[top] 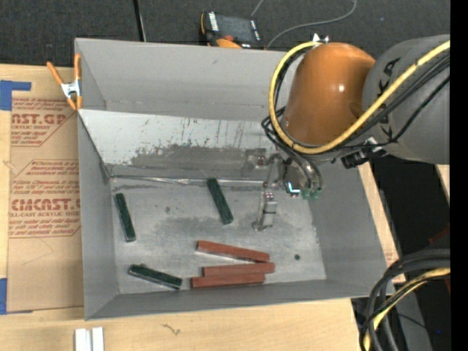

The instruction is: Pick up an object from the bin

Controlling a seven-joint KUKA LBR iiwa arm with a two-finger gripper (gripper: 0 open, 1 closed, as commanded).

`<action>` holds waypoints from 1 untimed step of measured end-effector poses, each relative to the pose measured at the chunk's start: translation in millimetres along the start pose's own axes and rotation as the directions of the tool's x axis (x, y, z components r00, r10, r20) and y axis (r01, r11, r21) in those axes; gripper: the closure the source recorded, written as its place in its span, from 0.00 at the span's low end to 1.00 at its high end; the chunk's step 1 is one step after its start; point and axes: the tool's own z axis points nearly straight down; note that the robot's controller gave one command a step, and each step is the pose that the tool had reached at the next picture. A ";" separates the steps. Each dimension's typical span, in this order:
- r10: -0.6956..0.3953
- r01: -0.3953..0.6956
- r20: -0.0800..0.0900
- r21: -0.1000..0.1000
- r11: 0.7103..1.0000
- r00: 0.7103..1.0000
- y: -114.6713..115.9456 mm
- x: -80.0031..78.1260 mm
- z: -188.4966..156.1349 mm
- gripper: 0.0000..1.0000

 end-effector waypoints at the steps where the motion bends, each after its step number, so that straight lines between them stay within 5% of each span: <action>1: -0.070 0.070 -0.005 0.000 0.998 0.998 31.5 61.7 112.5 0.00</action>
Offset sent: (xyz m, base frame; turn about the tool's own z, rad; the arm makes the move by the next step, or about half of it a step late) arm -0.0586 0.0301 -0.1070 -0.0679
